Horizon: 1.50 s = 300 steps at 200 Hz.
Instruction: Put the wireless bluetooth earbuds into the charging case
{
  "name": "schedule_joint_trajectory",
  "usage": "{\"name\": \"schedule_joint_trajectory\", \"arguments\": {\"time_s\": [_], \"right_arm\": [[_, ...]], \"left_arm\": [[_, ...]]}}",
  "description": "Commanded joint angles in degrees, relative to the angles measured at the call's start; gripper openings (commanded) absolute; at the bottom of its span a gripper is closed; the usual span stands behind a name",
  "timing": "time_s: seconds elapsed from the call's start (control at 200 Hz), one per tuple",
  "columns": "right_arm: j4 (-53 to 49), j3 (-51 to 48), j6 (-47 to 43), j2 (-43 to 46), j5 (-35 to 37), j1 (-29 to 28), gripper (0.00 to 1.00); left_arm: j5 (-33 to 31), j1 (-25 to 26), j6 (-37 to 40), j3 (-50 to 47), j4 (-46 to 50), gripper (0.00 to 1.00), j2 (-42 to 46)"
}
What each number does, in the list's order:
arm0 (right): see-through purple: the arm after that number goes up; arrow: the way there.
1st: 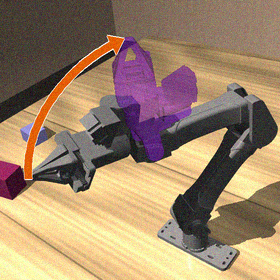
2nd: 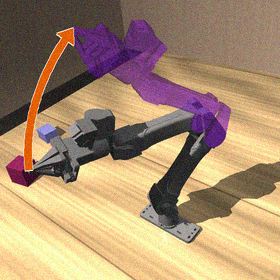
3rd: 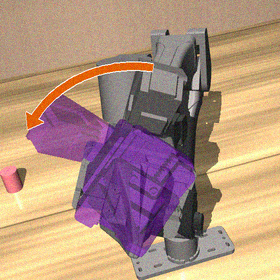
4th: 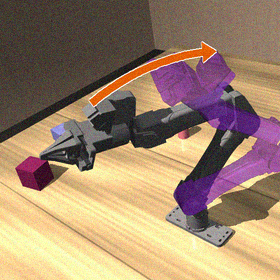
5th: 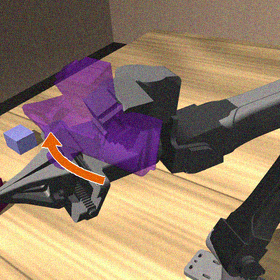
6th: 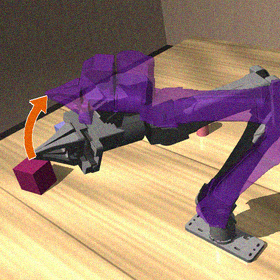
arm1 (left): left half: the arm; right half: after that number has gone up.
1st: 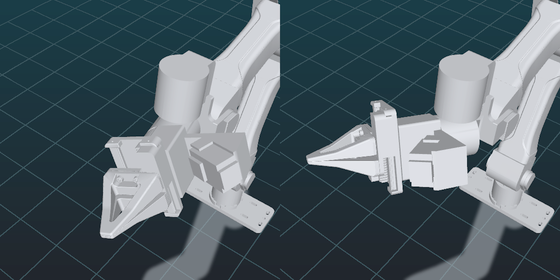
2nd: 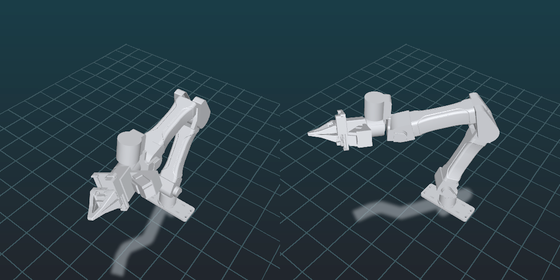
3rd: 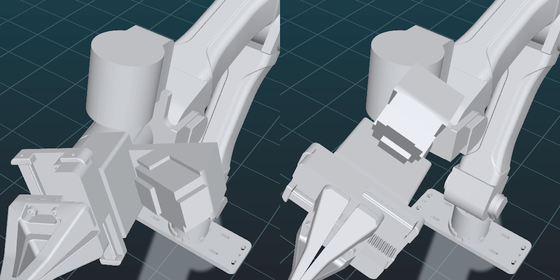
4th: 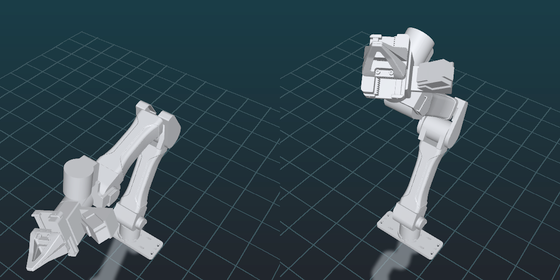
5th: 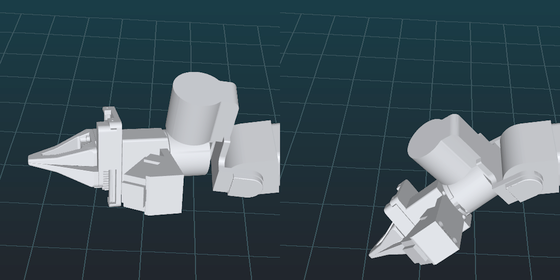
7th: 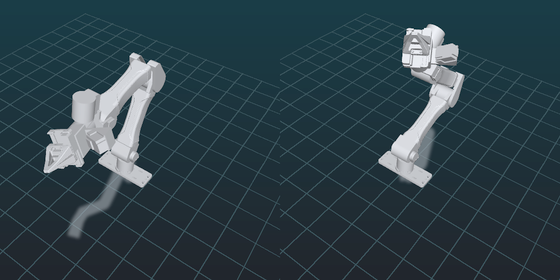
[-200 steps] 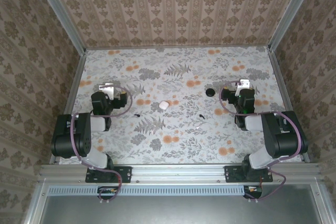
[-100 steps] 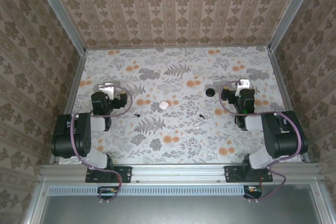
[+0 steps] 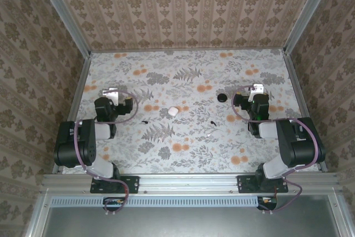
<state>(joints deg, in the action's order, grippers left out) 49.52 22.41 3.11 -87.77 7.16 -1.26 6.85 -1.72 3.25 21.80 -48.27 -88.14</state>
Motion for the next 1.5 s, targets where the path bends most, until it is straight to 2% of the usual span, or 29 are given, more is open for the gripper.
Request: {"name": "schedule_joint_trajectory", "arguments": {"time_s": [0.0,0.08,0.135,0.195,0.27,0.405,0.53,0.685,0.855,1.07,1.255,1.495], "right_arm": [[0.5,0.3,-0.7,0.3,-2.0,0.1,1.00],[-1.1,0.3,-1.2,2.5,-3.7,0.1,1.00],[-6.0,1.3,-1.1,6.3,-3.4,0.2,1.00],[-15.1,4.1,-0.9,12.0,-3.3,0.3,1.00],[-28.0,9.5,0.0,16.5,-3.8,0.3,1.00],[-50.6,19.8,5.5,19.2,-4.4,0.1,0.99],[-65.4,26.2,11.5,18.9,-6.0,-1.2,0.95],[-77.7,32.2,16.0,14.8,-5.8,-5.6,0.94],[-88.9,40.6,16.6,4.5,-5.8,-10.7,0.93],[-91.3,46.5,14.0,-4.4,-5.0,-12.9,0.92],[-96.3,55.5,8.2,-14.8,-7.2,-12.8,0.92],[-101.1,68.5,4.8,-26.5,-7.5,-12.9,0.89]], "left_arm": [[0.9,-0.4,-0.9,0.8,-1.6,1.00,0.5],[1.6,-0.5,-0.9,1.7,1.8,1.00,2.8],[1.9,-0.4,-0.9,3.6,9.5,1.00,6.4],[0.9,-0.4,-1.8,7.4,18.6,0.99,9.6],[0.1,-0.3,-3.5,10.0,23.7,1.00,11.8],[0.9,0.9,-6.9,17.4,38.5,0.99,14.7],[-0.4,6.2,-7.1,25.2,54.3,0.99,16.7],[-4.3,16.6,-9.4,30.2,65.1,0.99,17.3],[-5.8,27.2,-14.3,30.6,67.9,0.98,13.6],[-3.2,38.2,-19.0,33.2,66.0,0.98,6.0],[0.7,41.7,-21.0,34.7,64.2,0.98,1.7],[3.8,41.7,-20.4,34.8,60.9,0.98,0.6]]}}
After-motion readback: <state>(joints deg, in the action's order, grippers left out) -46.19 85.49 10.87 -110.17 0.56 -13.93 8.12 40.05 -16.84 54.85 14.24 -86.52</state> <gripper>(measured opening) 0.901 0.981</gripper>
